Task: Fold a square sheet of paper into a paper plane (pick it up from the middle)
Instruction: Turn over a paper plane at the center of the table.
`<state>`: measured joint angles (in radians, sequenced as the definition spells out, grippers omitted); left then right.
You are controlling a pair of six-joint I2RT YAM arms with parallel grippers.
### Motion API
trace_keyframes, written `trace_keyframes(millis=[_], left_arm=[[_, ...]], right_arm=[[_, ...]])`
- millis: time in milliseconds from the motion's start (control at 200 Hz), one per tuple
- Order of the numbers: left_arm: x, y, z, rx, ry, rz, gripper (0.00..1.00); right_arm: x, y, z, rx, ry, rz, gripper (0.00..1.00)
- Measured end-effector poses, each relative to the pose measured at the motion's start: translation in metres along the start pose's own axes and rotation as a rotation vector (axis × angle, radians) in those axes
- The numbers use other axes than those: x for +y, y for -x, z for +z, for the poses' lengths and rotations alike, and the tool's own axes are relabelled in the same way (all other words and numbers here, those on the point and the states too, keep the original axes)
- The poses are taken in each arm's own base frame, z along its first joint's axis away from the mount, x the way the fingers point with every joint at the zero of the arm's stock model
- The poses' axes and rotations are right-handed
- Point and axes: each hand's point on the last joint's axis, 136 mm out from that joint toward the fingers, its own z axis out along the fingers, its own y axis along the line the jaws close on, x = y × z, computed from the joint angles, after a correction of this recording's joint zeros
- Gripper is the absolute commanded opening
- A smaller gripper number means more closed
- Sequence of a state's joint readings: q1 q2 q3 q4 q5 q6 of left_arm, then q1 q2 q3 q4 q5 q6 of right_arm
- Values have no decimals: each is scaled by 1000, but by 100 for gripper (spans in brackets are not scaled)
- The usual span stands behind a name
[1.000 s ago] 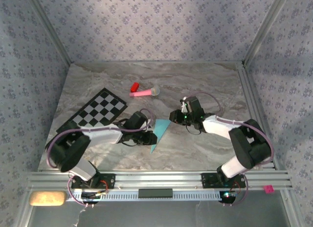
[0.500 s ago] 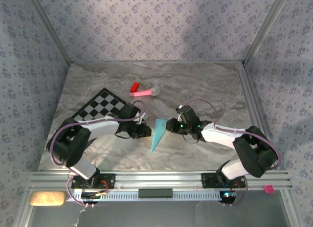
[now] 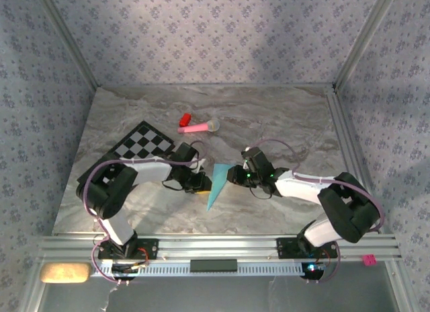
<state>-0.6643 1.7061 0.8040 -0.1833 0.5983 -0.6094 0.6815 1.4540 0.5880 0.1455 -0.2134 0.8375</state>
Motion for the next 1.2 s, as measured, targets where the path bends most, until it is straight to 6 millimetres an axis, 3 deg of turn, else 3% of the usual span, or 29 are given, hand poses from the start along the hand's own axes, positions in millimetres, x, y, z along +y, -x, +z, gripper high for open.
trace_keyframes(millis=[600, 800, 1199], left_arm=[[-6, -2, 6, 20, -17, -20, 23], [-12, 3, 12, 5, -40, -20, 17], [-22, 12, 17, -18, -94, -15, 19]], right_arm=[[-8, -23, 5, 50, 3, 18, 28], [-11, -33, 10, 84, 2, 29, 23], [-8, -39, 16, 112, 22, 46, 17]])
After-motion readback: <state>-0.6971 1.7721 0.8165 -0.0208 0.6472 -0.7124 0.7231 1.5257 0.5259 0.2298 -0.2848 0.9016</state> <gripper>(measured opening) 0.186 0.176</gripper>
